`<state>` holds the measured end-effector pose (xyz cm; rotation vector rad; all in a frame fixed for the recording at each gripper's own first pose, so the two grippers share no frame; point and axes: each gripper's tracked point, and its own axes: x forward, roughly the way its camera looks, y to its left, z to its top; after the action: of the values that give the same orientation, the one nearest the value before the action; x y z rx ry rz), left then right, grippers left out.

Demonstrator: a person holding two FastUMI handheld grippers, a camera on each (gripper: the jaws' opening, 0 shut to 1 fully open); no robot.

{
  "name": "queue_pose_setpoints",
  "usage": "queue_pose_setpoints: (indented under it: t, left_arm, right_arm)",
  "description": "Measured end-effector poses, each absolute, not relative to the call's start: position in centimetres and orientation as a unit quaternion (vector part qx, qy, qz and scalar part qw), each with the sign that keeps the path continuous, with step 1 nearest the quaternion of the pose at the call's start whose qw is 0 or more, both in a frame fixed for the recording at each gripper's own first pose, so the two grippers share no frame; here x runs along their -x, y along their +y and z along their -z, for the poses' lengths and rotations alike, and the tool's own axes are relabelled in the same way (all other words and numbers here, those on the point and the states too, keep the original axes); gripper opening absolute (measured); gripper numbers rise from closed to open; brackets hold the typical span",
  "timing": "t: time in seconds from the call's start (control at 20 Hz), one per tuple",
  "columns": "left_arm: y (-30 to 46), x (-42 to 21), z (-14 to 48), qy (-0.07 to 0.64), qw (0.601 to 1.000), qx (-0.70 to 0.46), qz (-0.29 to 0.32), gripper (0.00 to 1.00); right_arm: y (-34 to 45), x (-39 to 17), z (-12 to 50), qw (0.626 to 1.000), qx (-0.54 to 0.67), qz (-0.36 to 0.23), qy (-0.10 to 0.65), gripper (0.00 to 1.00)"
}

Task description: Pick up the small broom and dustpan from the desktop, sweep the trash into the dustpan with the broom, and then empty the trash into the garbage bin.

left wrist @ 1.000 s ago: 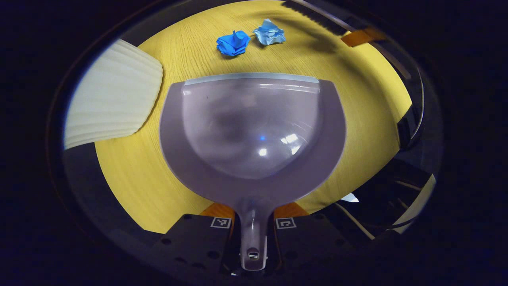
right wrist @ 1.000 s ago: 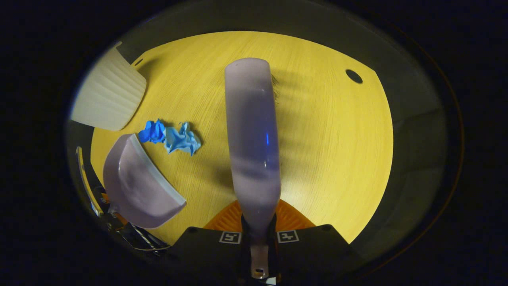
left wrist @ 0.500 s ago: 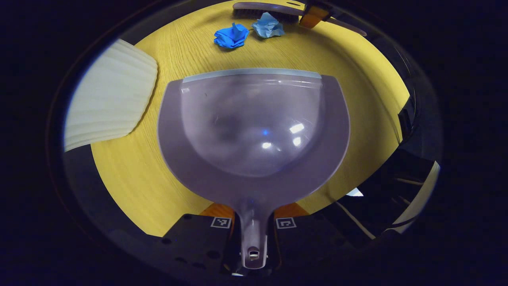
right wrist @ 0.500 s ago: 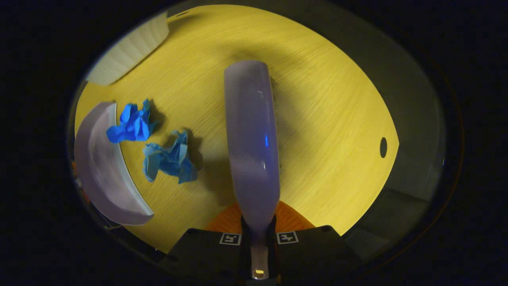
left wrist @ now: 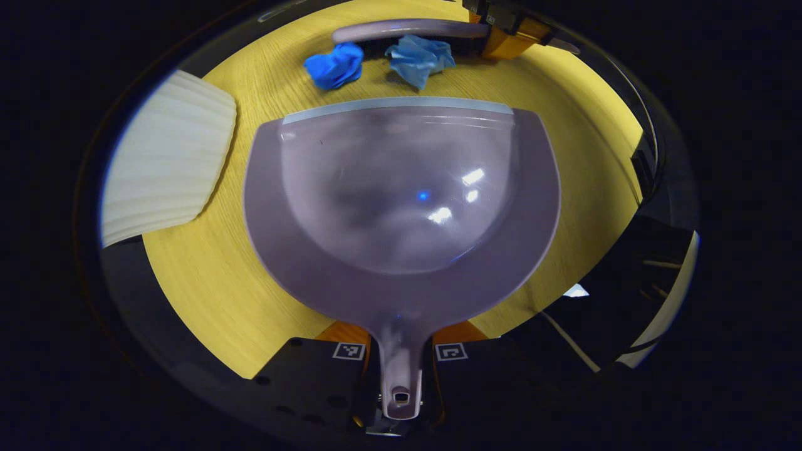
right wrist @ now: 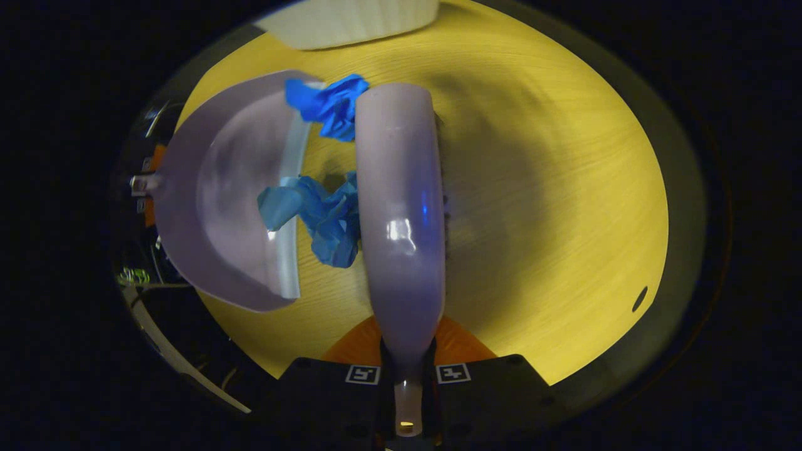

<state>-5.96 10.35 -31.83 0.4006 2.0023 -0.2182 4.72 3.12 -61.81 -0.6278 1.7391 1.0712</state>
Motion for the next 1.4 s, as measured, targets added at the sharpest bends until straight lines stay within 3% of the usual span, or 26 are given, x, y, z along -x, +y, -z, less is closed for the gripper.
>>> queue_pose_setpoints:
  t: [0.2, 0.35, 0.75, 1.05, 1.4]
  left_arm:
    - [10.9, 6.6, 31.9, 0.829, 0.516, -0.186, 0.109, 0.24]
    - [10.6, 7.3, 31.7, 0.83, 0.511, -0.194, 0.114, 0.24]
    - [10.3, 7.8, 32.0, 0.818, 0.524, -0.204, 0.119, 0.24]
    - [10.3, 7.7, 32.1, 0.829, 0.508, -0.203, 0.119, 0.25]
    - [10.3, 7.9, 32.1, 0.837, 0.492, -0.209, 0.115, 0.24]
  right_arm:
    - [3.8, 0.1, 60.2, 0.407, 0.209, -0.523, 0.718, 0.17]
    - [3.2, -1.9, 59.6, 0.405, 0.167, -0.528, 0.728, 0.18]
    - [-2.6, -7.3, 57.7, 0.472, 0.101, -0.471, 0.739, 0.18]
    - [-5.1, -11.9, 61.2, 0.512, 0.105, -0.377, 0.765, 0.18]
    - [0.5, -18.9, 63.0, 0.544, 0.121, -0.35, 0.753, 0.17]
